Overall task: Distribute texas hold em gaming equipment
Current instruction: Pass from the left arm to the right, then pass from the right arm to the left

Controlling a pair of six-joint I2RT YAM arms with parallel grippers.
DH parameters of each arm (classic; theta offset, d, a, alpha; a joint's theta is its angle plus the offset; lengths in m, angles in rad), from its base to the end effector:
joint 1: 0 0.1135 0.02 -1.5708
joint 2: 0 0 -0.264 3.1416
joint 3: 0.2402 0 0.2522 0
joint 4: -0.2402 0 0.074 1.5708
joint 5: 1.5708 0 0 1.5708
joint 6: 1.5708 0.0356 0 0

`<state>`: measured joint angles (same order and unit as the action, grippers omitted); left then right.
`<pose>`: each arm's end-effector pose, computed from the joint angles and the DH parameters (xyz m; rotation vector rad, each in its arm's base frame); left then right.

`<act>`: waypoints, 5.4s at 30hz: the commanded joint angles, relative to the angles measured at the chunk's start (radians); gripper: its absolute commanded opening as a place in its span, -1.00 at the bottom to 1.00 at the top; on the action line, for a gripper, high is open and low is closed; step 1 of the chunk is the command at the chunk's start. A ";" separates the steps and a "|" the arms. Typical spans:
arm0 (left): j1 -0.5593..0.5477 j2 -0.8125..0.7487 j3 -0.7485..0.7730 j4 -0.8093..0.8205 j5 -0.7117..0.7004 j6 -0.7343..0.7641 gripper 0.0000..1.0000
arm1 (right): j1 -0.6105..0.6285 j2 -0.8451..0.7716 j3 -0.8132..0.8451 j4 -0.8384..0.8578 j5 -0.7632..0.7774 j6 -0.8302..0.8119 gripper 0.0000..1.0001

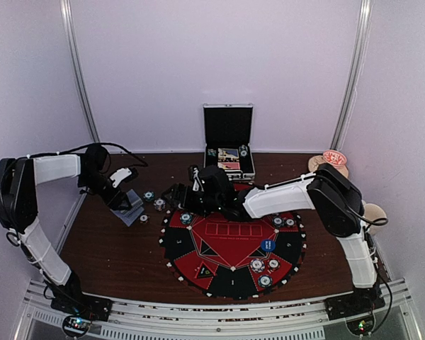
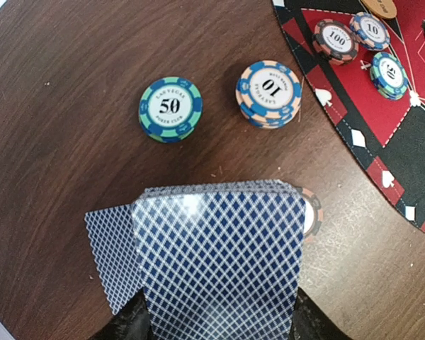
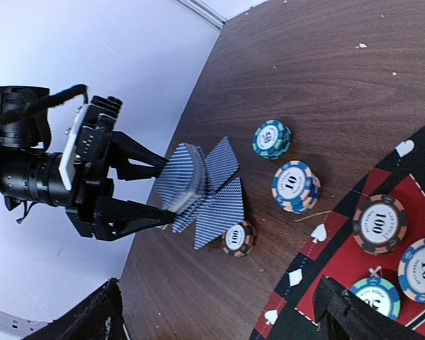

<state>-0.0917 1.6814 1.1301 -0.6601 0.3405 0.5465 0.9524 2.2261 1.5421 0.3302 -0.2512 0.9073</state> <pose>0.3246 -0.0418 0.1980 0.9262 2.5347 -0.3413 0.2887 0.4210 0.1769 -0.2440 2.2038 1.4001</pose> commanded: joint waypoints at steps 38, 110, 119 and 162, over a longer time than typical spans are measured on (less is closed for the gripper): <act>-0.113 -0.147 -0.130 0.025 0.188 0.064 0.17 | 0.047 0.093 0.094 0.109 -0.107 0.086 0.89; -0.227 -0.200 -0.050 0.097 0.579 0.095 0.96 | 0.037 -0.300 -0.284 0.093 -0.050 0.015 -1.00; -0.457 -0.285 -0.128 0.240 0.387 0.136 0.96 | 0.035 -0.372 -0.415 0.222 0.045 0.115 -1.00; -0.517 -0.163 -0.222 0.556 0.378 0.023 0.87 | 0.042 -0.285 -0.488 0.485 0.058 0.308 -1.00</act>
<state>-0.6006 1.5223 0.9012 -0.1284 0.6769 0.5789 0.9909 1.9099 1.0176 0.8085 -0.2012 1.2186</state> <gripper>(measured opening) 0.947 0.096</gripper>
